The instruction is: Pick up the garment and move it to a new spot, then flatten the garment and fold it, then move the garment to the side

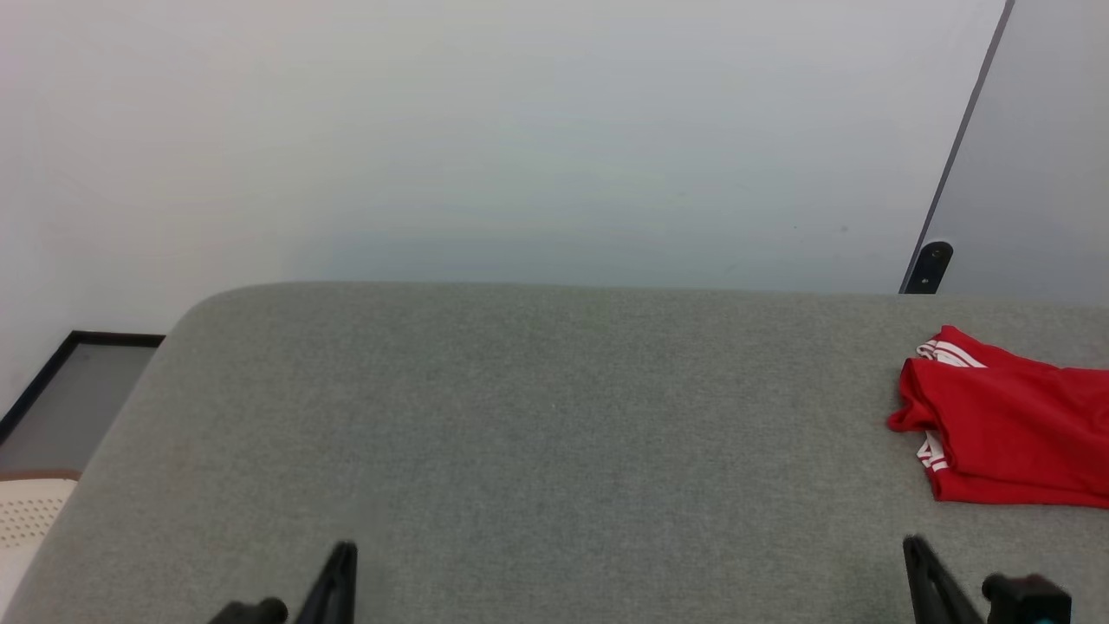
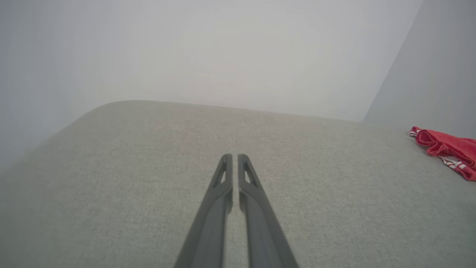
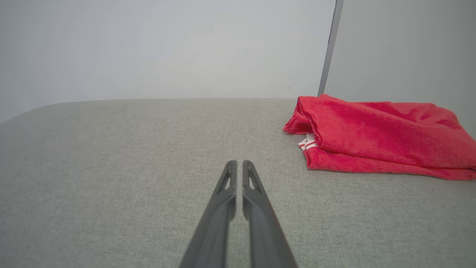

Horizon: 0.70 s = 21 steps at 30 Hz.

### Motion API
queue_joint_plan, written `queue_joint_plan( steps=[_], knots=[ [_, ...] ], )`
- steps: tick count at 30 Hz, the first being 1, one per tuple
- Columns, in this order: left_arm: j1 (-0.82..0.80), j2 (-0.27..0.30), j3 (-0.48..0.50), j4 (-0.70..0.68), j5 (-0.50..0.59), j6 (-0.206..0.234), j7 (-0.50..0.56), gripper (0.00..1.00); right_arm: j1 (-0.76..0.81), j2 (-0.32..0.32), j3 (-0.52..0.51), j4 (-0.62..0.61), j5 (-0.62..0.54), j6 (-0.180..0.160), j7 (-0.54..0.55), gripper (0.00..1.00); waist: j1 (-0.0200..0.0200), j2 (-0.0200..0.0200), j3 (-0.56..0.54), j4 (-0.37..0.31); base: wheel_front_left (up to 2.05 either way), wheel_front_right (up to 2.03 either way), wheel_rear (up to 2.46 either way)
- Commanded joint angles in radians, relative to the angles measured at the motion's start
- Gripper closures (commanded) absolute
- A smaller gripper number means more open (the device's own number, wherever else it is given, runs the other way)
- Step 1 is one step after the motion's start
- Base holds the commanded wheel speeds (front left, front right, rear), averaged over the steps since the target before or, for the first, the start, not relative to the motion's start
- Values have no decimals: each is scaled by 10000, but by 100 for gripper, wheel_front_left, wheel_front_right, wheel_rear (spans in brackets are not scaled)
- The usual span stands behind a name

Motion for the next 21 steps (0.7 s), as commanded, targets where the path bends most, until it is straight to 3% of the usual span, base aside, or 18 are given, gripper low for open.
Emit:
queue_joint_plan(
  steps=[1,21],
  knots=[
    [-2,-13,19,40,-97,0,37,100,-9,12,-34,39,99,0,47,100,0,0,5,-1,0,0,0],
    [-509,-187,369,-42,-3567,1,999,100,-287,164,-283,-463,3808,-2,988,100,0,0,230,-28,0,0,0]
  ],
)
